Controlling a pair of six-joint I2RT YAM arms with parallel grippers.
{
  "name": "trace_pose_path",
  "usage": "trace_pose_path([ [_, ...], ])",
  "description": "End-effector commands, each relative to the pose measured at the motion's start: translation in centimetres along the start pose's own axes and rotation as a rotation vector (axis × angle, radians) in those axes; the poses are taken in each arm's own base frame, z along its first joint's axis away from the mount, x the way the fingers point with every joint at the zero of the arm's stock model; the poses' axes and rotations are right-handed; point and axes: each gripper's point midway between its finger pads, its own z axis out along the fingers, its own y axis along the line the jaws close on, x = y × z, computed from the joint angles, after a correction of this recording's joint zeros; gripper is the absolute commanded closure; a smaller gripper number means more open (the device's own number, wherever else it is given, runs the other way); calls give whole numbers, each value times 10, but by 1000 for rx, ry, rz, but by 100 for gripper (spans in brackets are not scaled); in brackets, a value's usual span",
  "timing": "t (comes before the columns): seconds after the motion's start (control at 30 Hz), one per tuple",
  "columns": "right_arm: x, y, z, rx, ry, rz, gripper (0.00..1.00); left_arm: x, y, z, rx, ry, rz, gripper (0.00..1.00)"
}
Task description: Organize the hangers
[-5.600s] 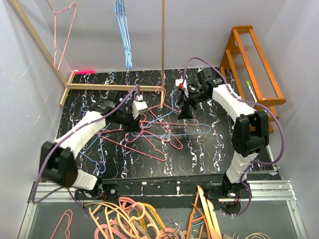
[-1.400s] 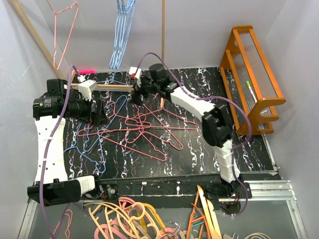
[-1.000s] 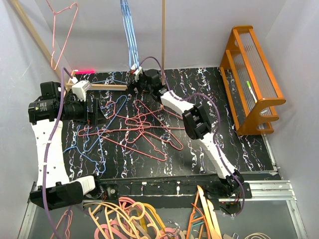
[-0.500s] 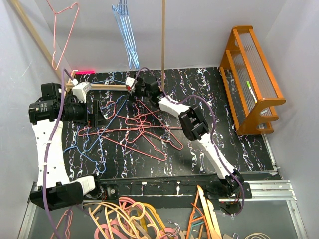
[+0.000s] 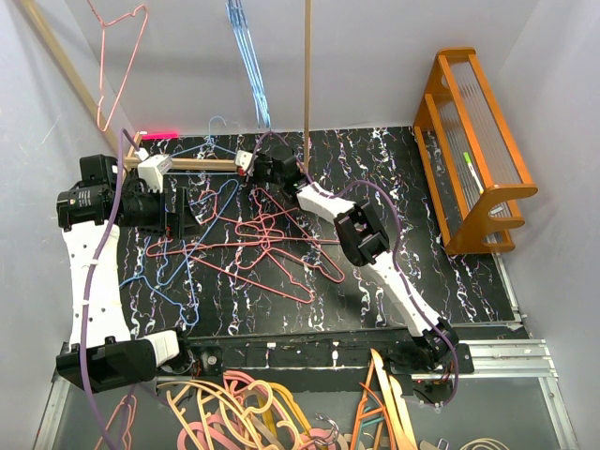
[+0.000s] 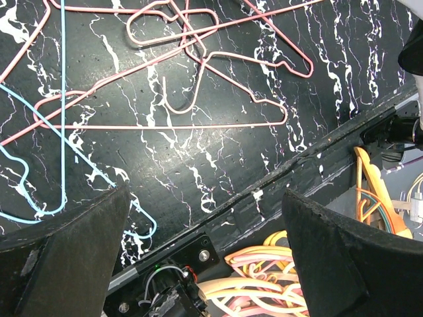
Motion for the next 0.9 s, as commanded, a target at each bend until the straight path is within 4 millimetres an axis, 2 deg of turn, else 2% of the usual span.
trace_pose_path([
  [0.0, -8, -9, 1, 39, -34, -11, 50, 1, -1, 0, 11, -1, -6, 3],
  [0.2, -10, -10, -1, 43, -28, 18, 40, 2, -1, 2, 20, 1, -11, 3],
  [0.47, 0, 3, -3, 5, 5, 48, 41, 3, 0, 5, 29, 7, -16, 3],
  [0.6, 3, 6, -3, -9, 13, 51, 51, 3, 2, 8, 35, 15, -20, 3],
  [0.8, 10, 16, -5, -45, 40, 51, 59, 2, 6, 11, 32, 24, -28, 3],
  [0.87, 11, 18, -5, -54, 45, 40, 65, 1, 7, 12, 33, 26, -27, 3],
])
